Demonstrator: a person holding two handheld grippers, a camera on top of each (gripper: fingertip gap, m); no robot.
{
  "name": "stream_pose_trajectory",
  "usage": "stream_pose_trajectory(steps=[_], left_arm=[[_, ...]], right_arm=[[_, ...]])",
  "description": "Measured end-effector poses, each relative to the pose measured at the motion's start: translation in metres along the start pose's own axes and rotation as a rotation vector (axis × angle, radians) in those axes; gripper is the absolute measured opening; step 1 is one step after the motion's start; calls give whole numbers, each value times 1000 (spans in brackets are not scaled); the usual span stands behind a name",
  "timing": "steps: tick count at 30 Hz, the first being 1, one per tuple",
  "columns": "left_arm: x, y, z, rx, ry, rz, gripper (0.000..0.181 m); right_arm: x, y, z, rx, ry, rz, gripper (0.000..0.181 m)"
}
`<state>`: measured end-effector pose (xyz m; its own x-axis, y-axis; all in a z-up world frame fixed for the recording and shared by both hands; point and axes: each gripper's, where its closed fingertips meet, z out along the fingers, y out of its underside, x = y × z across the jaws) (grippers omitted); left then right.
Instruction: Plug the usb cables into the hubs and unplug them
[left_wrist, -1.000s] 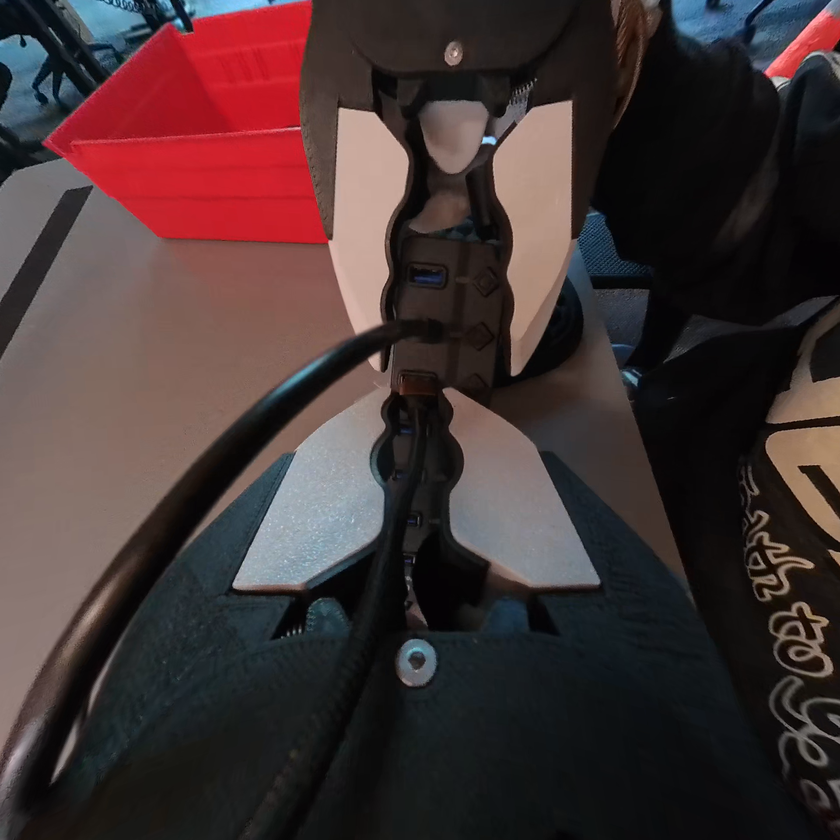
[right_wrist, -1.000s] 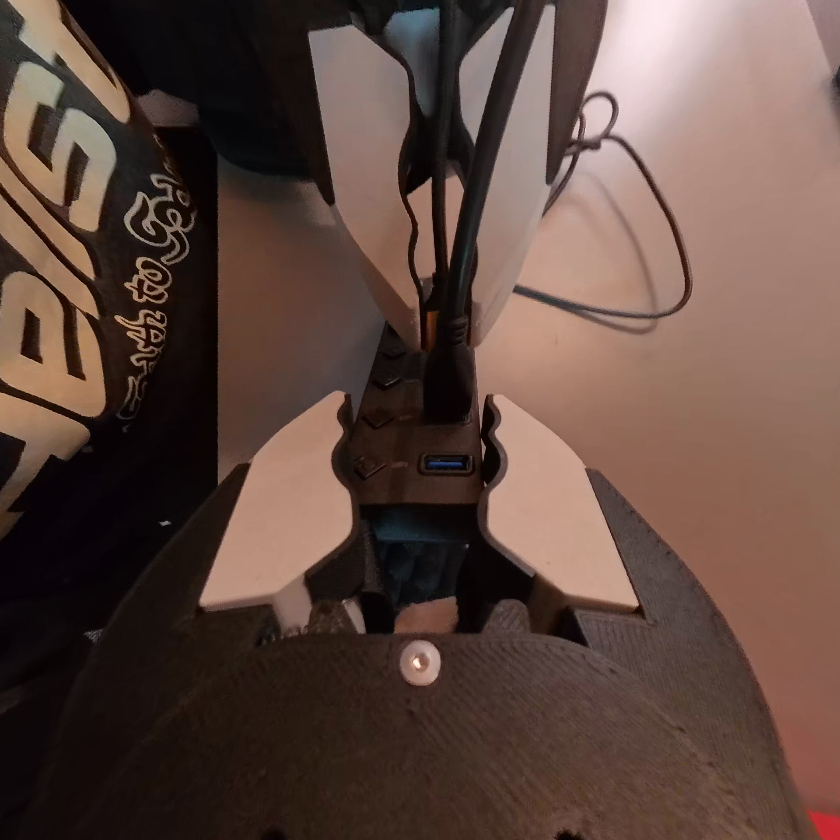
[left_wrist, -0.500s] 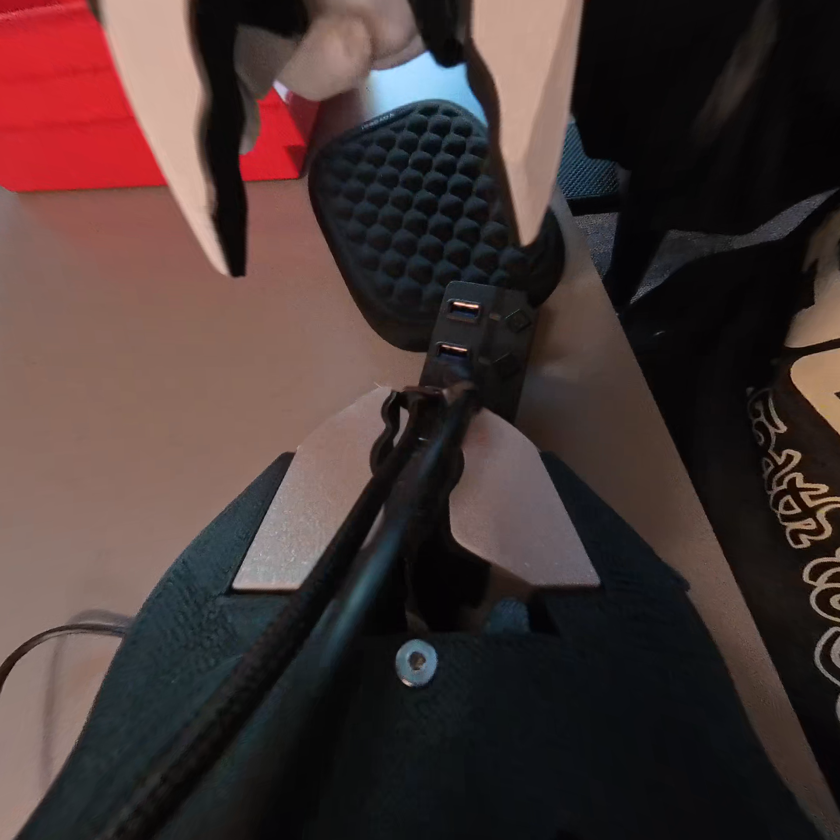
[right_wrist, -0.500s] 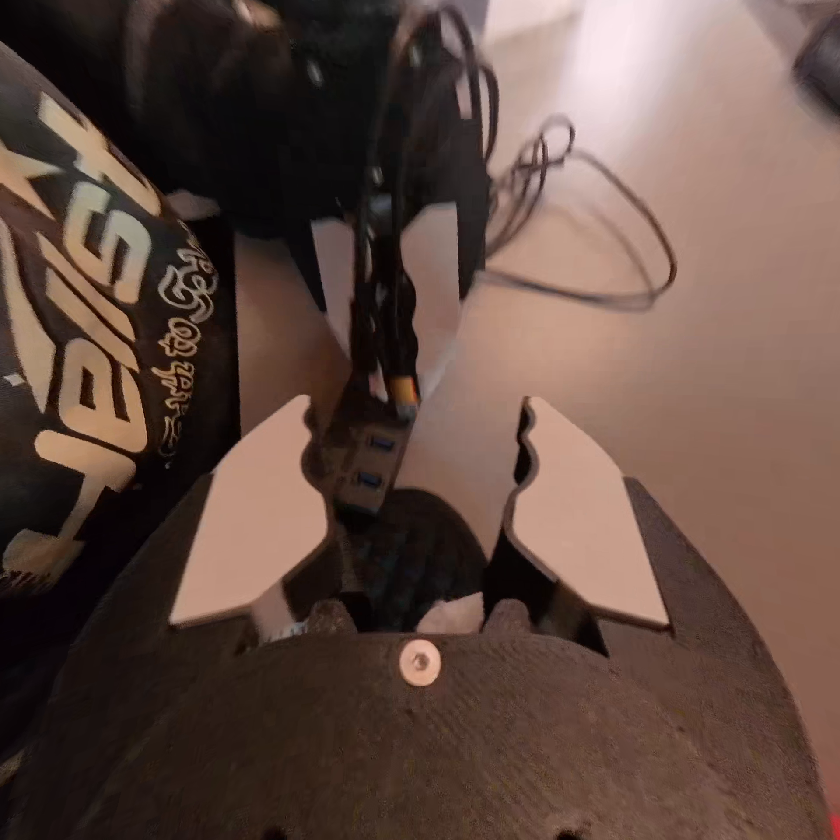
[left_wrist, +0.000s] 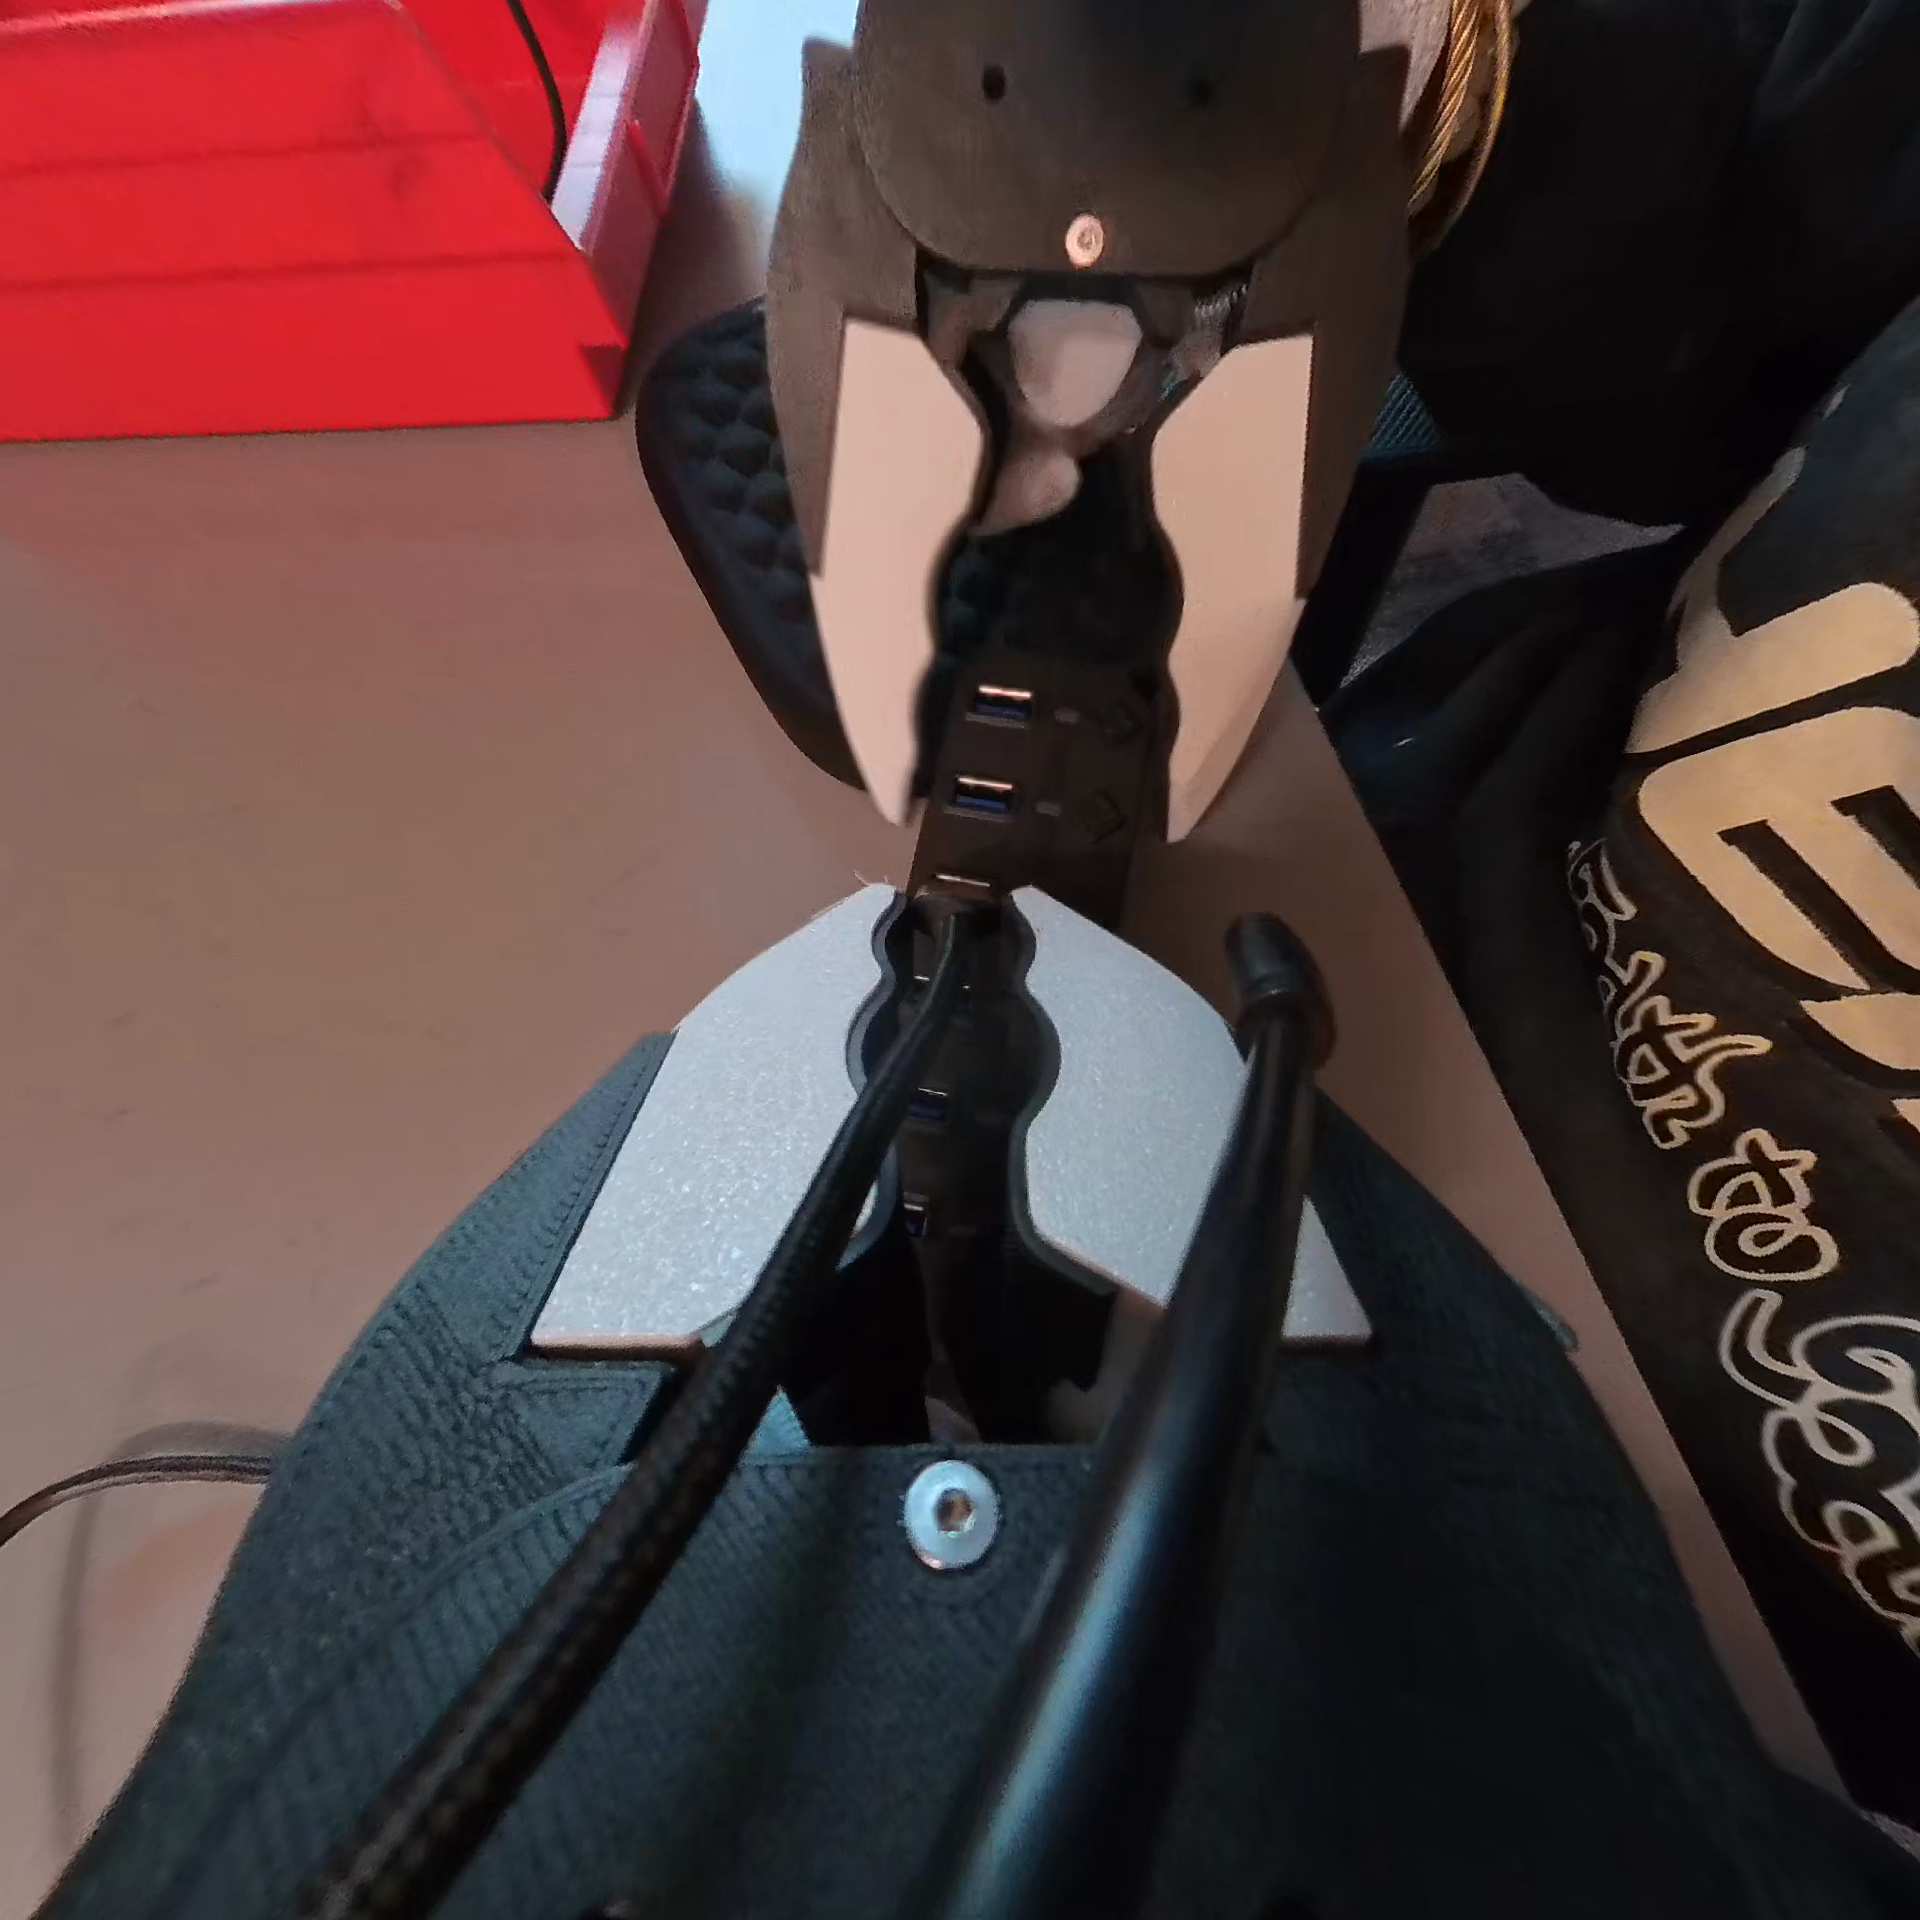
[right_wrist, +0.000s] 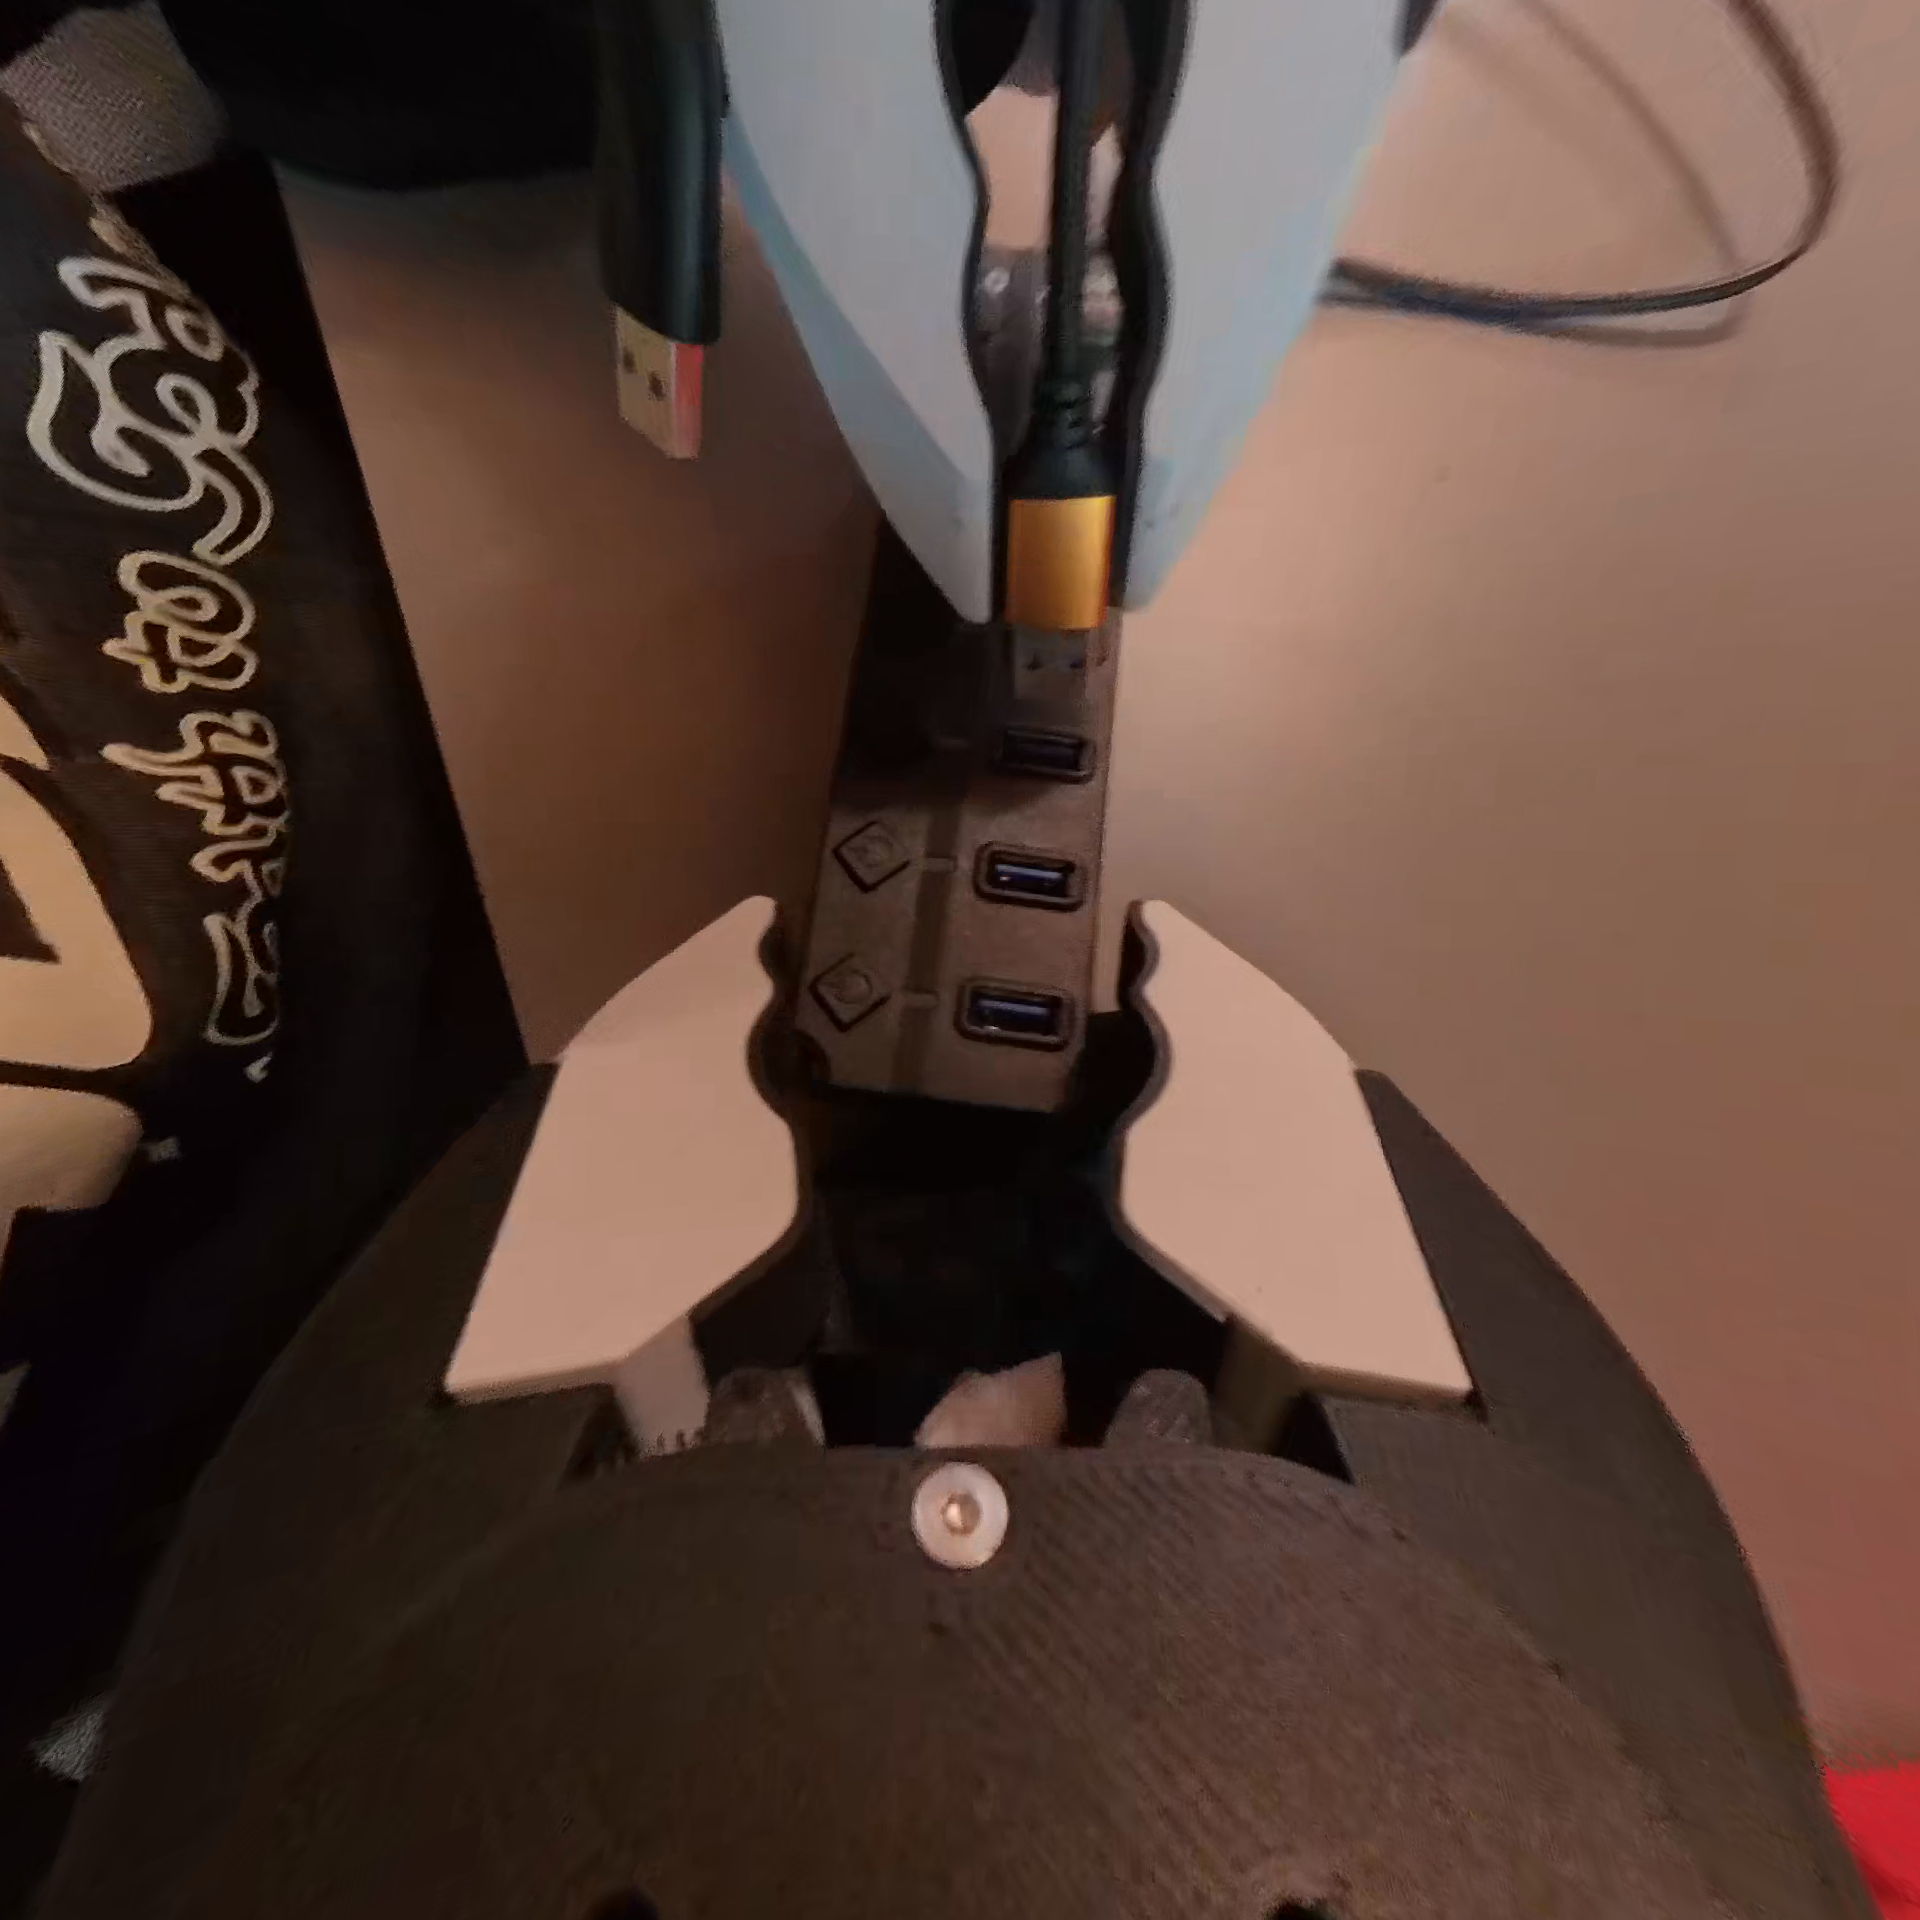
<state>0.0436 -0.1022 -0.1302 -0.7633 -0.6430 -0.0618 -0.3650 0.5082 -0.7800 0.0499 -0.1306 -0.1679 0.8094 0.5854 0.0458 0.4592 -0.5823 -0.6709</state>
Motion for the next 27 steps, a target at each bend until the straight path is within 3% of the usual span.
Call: stream_pose_trajectory(steps=[13,27], left_arm=[[-1,-10,-12,-16,-28,39,15],[-6,-2,-6,-70,-53,46,17]], right_arm=[[4,-27,-18,26,24,-175,55],[8,-33,-13,118,-44,-126,54]])
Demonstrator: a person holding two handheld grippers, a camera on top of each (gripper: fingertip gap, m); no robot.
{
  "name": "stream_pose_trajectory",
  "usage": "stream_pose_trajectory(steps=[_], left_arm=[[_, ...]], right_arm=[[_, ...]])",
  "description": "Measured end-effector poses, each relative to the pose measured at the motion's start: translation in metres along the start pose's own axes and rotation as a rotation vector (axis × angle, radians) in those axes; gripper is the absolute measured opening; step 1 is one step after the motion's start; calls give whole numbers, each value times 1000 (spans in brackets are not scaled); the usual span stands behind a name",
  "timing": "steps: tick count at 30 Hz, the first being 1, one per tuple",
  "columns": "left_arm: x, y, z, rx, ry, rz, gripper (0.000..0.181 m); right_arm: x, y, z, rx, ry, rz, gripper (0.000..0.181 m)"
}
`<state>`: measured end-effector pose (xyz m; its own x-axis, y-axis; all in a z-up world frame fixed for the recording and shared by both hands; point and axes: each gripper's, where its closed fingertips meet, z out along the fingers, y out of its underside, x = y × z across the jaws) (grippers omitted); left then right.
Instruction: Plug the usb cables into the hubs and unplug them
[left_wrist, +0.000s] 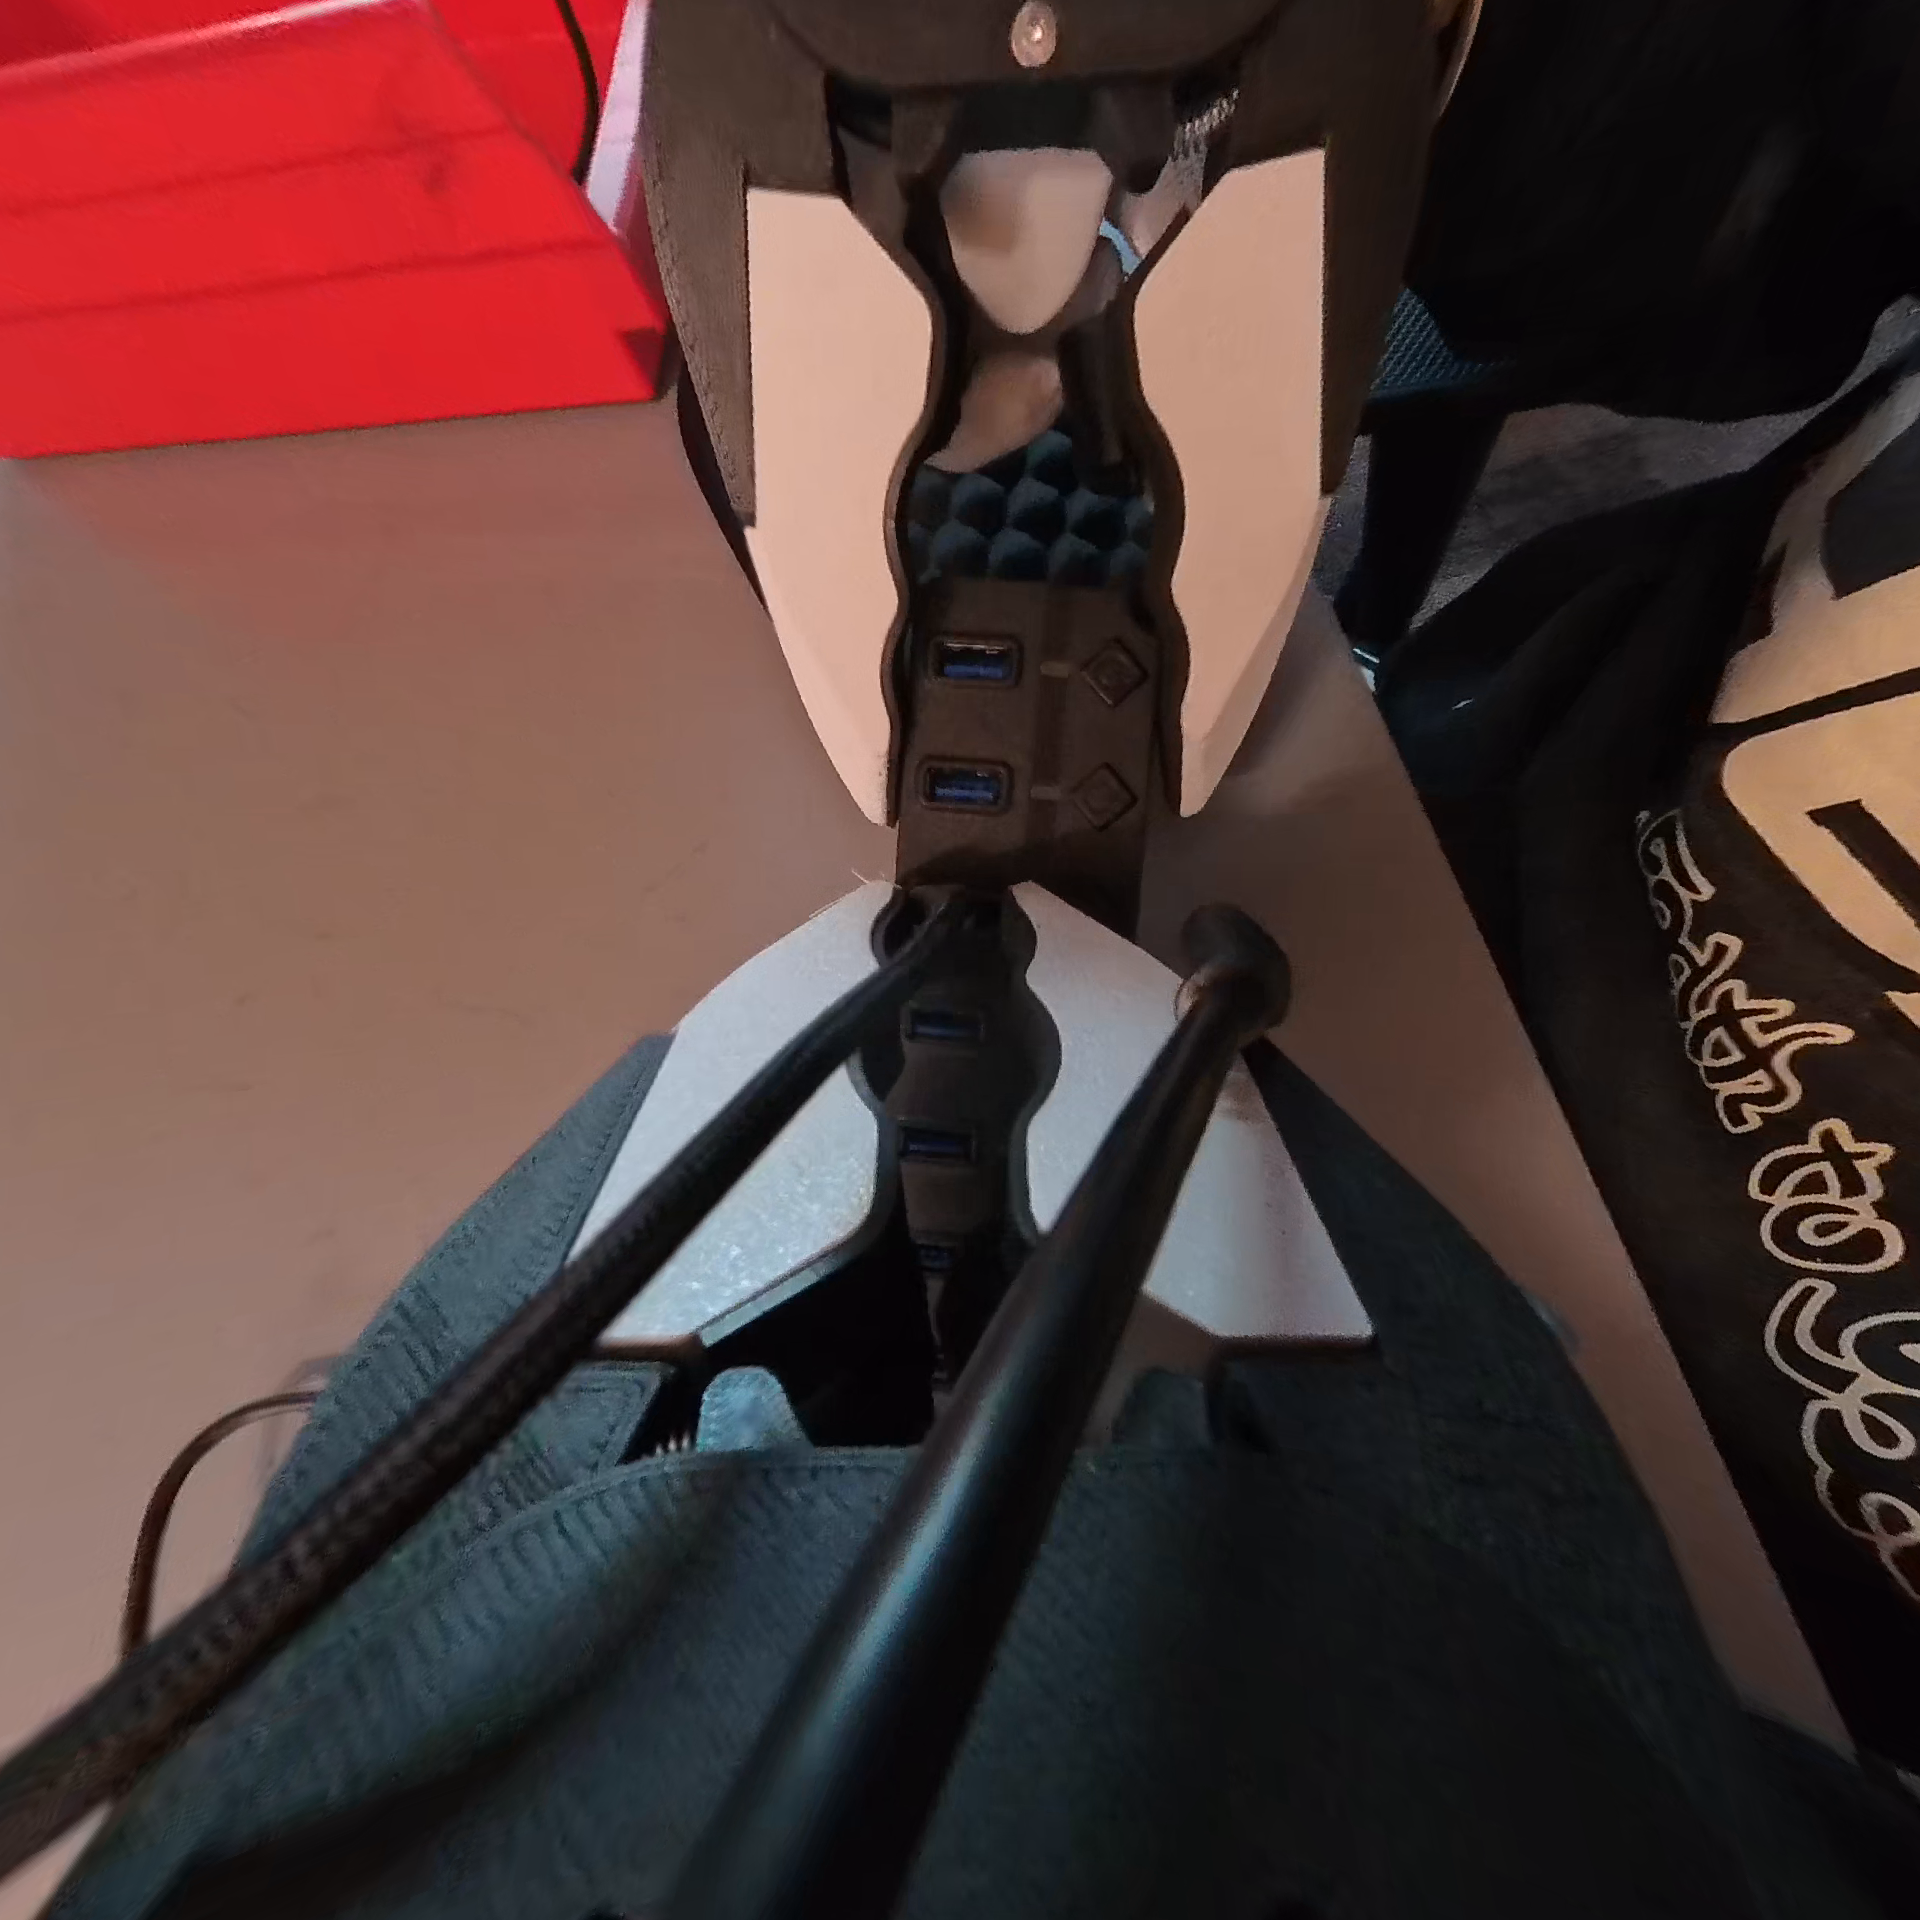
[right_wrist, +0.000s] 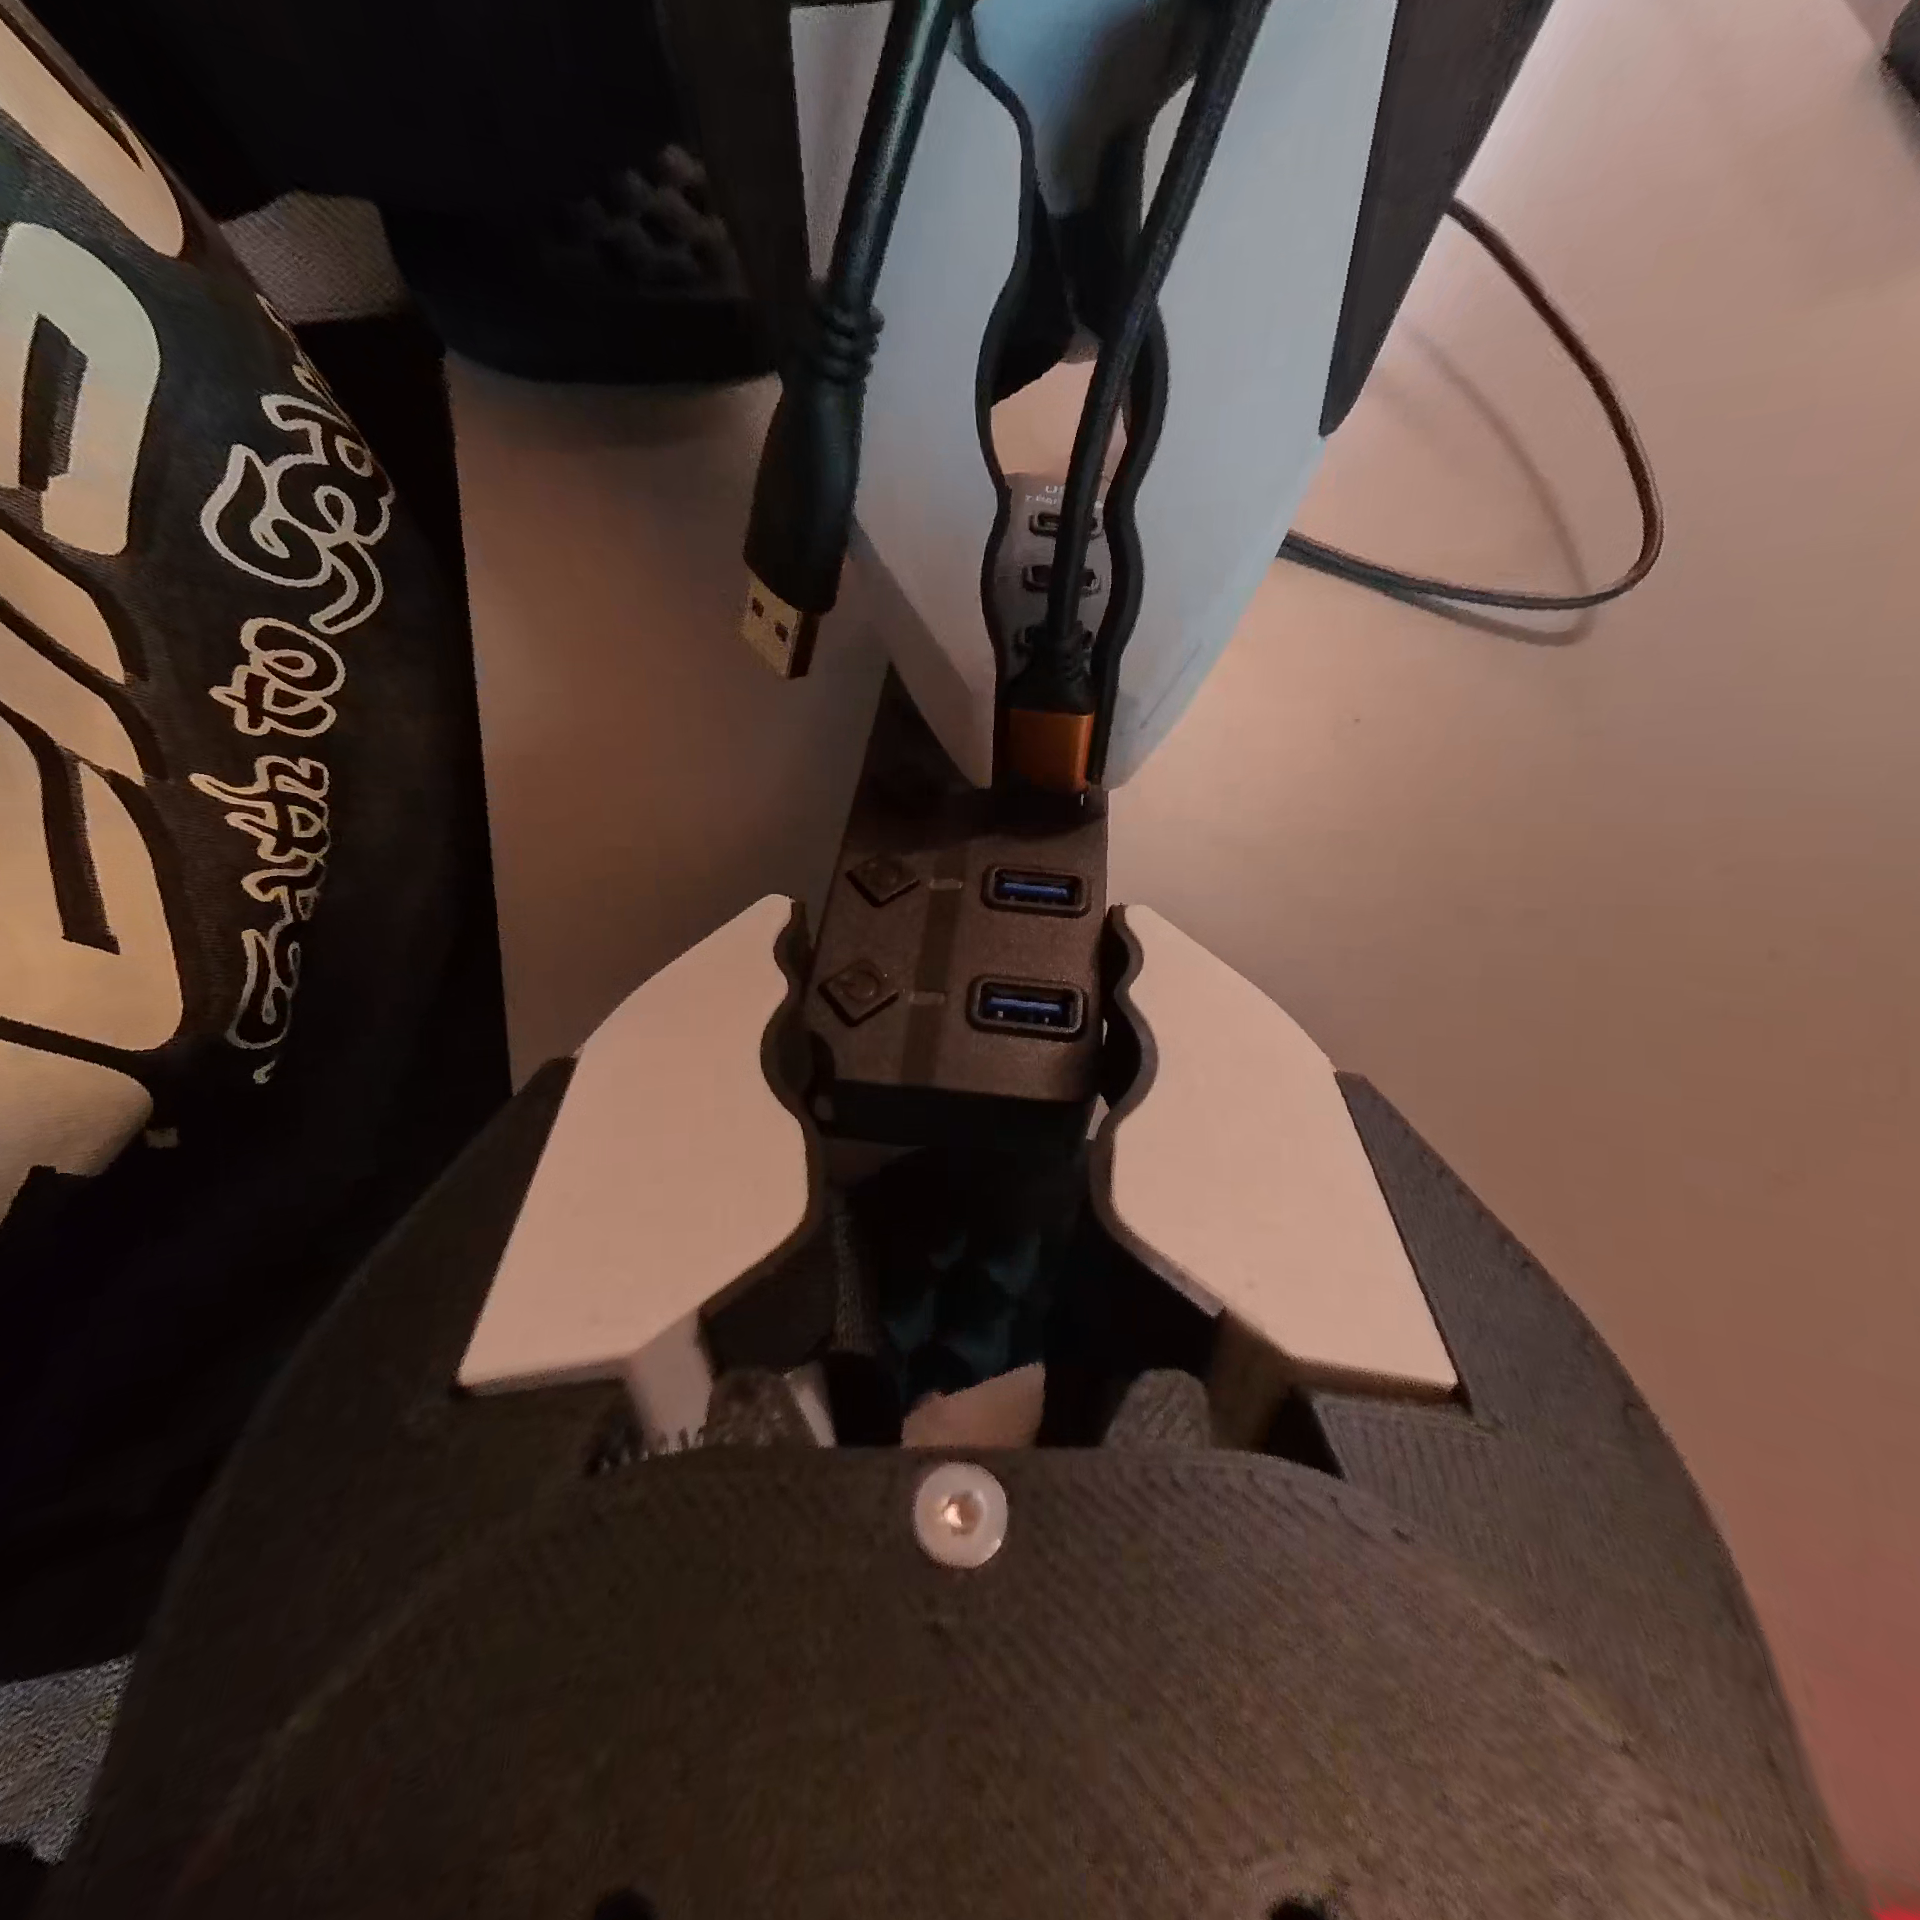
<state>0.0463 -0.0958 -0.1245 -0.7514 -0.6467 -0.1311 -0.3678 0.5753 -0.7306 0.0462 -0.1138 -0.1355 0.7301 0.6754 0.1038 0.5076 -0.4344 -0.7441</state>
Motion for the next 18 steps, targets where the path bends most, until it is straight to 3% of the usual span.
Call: stream_pose_trajectory(steps=[8,9,10,12,18], left_arm=[[-22,7,9,89,-54,-102,16],[-23,9,10,83,-63,-109,16],[-24,11,12,73,-69,-114,17],[-25,12,15,77,-79,-122,17],[-25,13,16,78,-89,-134,15]], right_arm=[[20,10,8,82,-33,86,54],[22,12,10,76,-40,105,60],[25,14,9,65,-31,124,78],[32,10,4,75,37,128,86],[17,-32,-13,255,215,133,59]])
